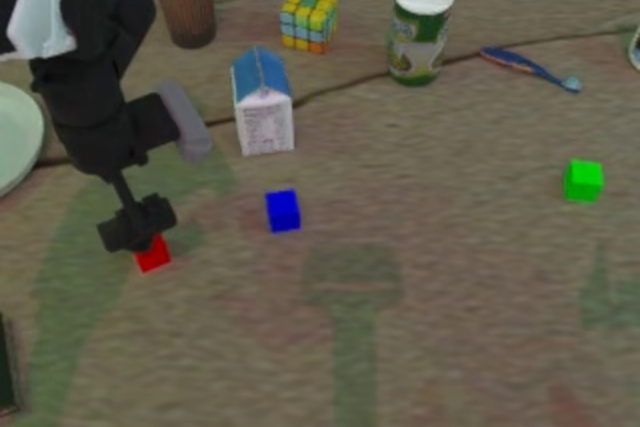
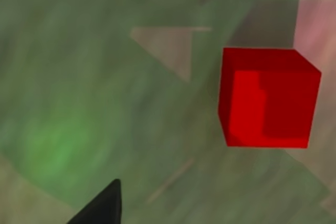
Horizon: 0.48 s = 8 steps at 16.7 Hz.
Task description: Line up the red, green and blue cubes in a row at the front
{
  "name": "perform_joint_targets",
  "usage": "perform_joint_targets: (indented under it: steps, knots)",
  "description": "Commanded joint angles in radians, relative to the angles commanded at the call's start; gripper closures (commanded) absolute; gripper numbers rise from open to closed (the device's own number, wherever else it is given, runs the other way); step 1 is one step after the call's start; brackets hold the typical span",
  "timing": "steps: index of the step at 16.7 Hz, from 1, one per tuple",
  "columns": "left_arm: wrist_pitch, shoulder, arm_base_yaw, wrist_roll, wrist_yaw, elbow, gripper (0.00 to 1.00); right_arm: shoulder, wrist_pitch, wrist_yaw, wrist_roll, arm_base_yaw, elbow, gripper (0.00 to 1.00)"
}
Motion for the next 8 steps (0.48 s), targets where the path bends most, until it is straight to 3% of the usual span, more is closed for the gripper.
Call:
perform_joint_targets:
  steps: [4,8]
  knots:
    - [0.042,0.020,0.002,0.001,0.000,-0.027,0.00,0.000,0.000,0.000,0.000,0.000,0.000,0.00]
    - [0.220,0.103,0.002,0.002,0.001,-0.104,0.00,0.000,0.000,0.000,0.000,0.000,0.000,0.00]
